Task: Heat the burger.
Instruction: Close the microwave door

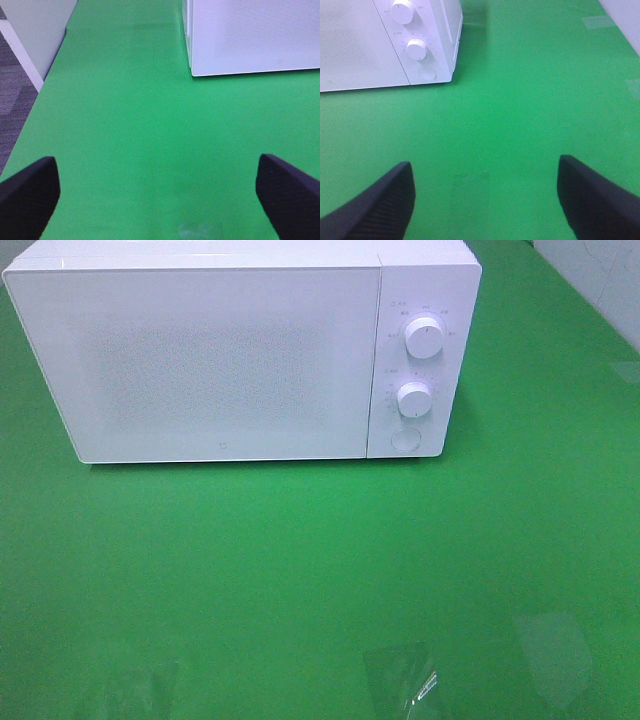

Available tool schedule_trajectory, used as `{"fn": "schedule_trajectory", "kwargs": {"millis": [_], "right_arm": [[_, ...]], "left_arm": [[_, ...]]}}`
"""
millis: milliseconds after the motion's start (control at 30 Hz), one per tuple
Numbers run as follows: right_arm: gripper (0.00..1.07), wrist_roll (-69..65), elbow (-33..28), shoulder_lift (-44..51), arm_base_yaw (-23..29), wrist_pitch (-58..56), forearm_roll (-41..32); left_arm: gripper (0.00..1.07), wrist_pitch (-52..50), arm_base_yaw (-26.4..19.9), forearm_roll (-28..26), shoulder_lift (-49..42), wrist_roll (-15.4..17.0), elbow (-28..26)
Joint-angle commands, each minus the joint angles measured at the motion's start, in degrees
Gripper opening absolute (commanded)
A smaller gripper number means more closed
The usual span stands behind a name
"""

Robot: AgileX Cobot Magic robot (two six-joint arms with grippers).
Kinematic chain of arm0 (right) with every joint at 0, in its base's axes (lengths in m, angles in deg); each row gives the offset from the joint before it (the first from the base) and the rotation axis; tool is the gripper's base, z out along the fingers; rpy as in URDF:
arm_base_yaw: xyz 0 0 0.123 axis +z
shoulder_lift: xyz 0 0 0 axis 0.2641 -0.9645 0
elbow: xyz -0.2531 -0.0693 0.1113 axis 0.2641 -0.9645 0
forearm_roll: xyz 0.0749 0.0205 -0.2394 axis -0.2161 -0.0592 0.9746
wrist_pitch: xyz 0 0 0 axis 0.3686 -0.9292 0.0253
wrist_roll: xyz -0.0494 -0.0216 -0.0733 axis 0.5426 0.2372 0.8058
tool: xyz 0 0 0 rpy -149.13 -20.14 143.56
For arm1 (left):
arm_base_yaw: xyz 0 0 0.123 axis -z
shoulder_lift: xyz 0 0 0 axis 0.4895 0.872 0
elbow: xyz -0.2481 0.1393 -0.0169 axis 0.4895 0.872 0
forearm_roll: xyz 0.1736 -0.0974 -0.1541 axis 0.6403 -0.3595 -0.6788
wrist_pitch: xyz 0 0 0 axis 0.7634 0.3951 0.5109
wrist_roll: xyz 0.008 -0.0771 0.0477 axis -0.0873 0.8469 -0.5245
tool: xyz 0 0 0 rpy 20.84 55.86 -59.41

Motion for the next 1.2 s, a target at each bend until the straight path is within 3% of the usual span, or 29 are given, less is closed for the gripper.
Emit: {"fn": "schedule_trajectory", "kwargs": {"millis": [33,900,1000,1200], "right_arm": [[0.76,-0.23,-0.06,1.32,-0.17,0.17,0.29],[0.76,-0.23,-0.06,1.32,-0.17,0.17,0.29],[0.76,-0.23,-0.06,1.32,-0.17,0.17,0.29],[0.76,-0.23,-0.06,1.32,-0.17,0.17,0.29]], "left_arm": [[1.00,-0.74,0.06,-0.23,-1.09,0.17,0.11],[1.00,-0.74,0.06,-0.46,-1.03,0.34,0.11],[1.00,-0.92,0.06,-0.86,-1.03,2.46,-1.32],[0.97,-7.28,0.06,-0.74,1.15,3.67,-2.58]]}}
